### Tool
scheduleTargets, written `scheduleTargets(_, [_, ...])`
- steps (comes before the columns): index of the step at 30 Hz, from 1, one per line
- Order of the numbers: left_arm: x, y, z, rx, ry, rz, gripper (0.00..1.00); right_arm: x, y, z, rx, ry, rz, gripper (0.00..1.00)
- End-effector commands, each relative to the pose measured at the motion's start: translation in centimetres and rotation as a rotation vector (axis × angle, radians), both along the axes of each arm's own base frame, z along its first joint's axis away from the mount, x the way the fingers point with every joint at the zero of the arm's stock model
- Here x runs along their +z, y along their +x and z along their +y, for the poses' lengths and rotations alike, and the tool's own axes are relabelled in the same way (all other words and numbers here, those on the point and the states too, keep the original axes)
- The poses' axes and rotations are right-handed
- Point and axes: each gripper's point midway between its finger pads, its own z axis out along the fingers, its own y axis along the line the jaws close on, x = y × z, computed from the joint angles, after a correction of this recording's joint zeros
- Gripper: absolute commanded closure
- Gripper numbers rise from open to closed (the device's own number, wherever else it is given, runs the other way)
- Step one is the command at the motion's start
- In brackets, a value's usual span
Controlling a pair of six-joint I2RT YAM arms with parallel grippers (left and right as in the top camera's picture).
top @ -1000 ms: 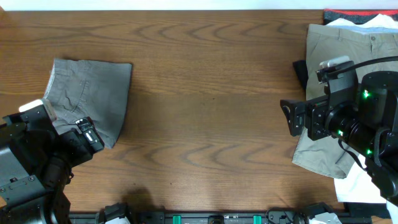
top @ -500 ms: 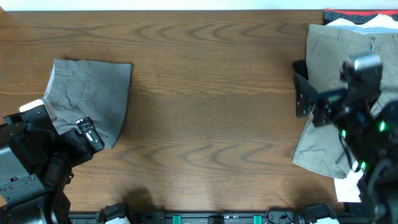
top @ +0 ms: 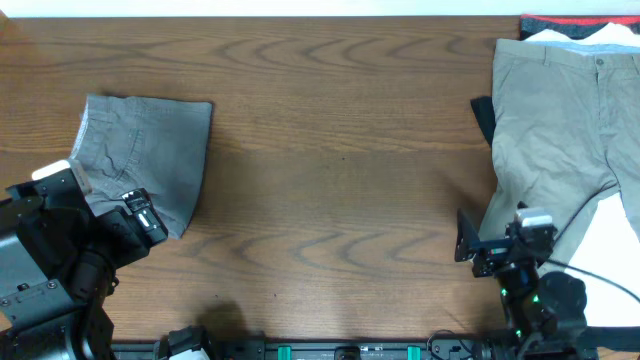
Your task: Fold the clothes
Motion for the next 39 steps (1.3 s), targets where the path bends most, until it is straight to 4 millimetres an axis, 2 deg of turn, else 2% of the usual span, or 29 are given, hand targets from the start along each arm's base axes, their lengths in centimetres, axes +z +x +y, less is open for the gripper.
scheduleTargets(1, [0.0,0.0,0.1,0.008,0.002,0.001,0.02,-0.8,-0.1,-0.1,-0.007,0.032,-0.041,0.01])
scheduleTargets(10, [0.0,0.0,0.1,0.007,0.002,0.001,0.02,-3.7,1.3,-0.1,-0.013,0.033,-0.069,0.01])
scheduleTargets(16, [0.0,0.0,0.1,0.007,0.002,0.001,0.02,-2.9,1.8,0.0,-0.008,0.042,-0.137,0.01])
scheduleTargets(39, [0.0,0.0,0.1,0.008,0.003,0.001,0.02,-3.0,1.8,0.0,-0.008,0.042,-0.134,0.01])
